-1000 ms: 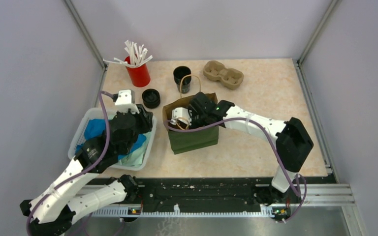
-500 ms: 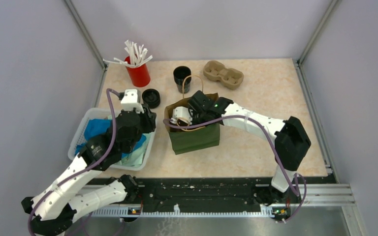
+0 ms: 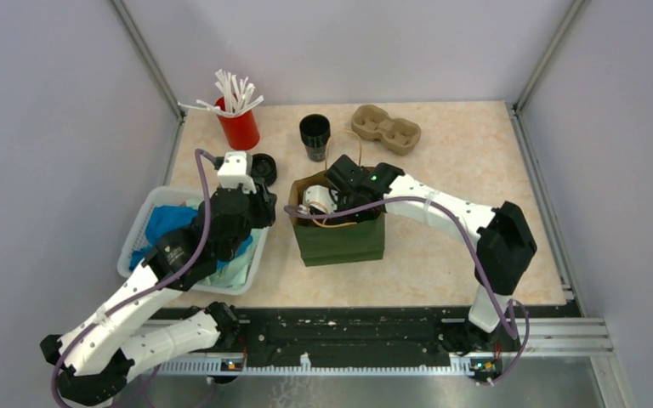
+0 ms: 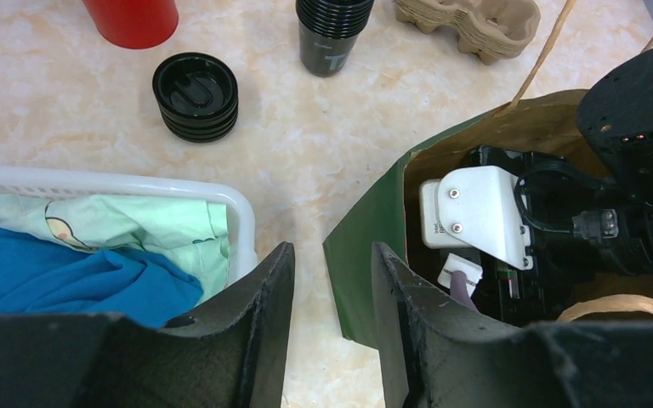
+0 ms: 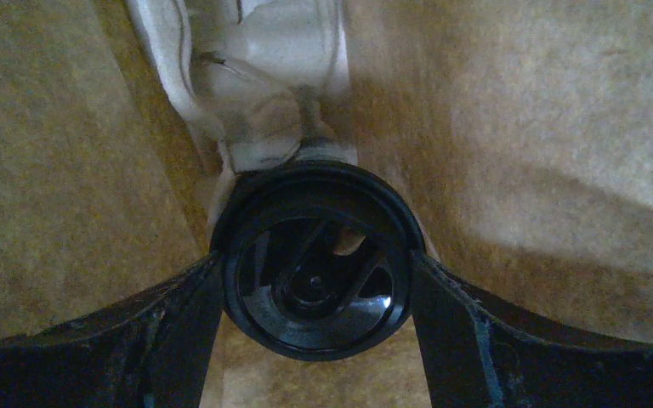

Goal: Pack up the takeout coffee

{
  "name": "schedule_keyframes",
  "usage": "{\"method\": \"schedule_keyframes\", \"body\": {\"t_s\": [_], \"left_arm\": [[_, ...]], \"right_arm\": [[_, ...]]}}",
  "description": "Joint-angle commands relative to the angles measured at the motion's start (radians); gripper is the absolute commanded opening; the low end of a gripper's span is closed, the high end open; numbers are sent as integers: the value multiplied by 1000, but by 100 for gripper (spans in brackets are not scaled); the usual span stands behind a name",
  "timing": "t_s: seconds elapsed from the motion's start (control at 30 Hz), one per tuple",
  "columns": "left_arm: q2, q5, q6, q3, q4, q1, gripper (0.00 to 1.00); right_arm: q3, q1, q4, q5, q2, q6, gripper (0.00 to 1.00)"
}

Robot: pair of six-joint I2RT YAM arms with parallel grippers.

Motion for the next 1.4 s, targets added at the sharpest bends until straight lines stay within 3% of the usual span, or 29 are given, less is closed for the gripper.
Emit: {"method": "schedule_keyframes", "body": {"t_s": [0.0, 0.33, 0.8, 1.0, 1.1, 1.37], "left_arm": [[5, 7, 17, -1, 56, 0, 45], [19, 23, 5, 7, 66, 1, 49], [31, 53, -56, 29, 56, 0, 56], [50, 58, -65, 59, 47, 1, 62], [72, 65, -73, 90, 34, 1, 65], [147, 131, -102, 148, -6, 1, 72]], "right_arm": [[61, 5, -58, -10, -12, 25, 77], [102, 4, -76, -11, -73, 66, 91], [266, 4, -172, 61, -84, 147, 92], [387, 4, -249, 100, -86, 227, 92], [457, 4, -287, 125, -87, 274, 99], [546, 4, -303, 119, -127, 421, 99]]}}
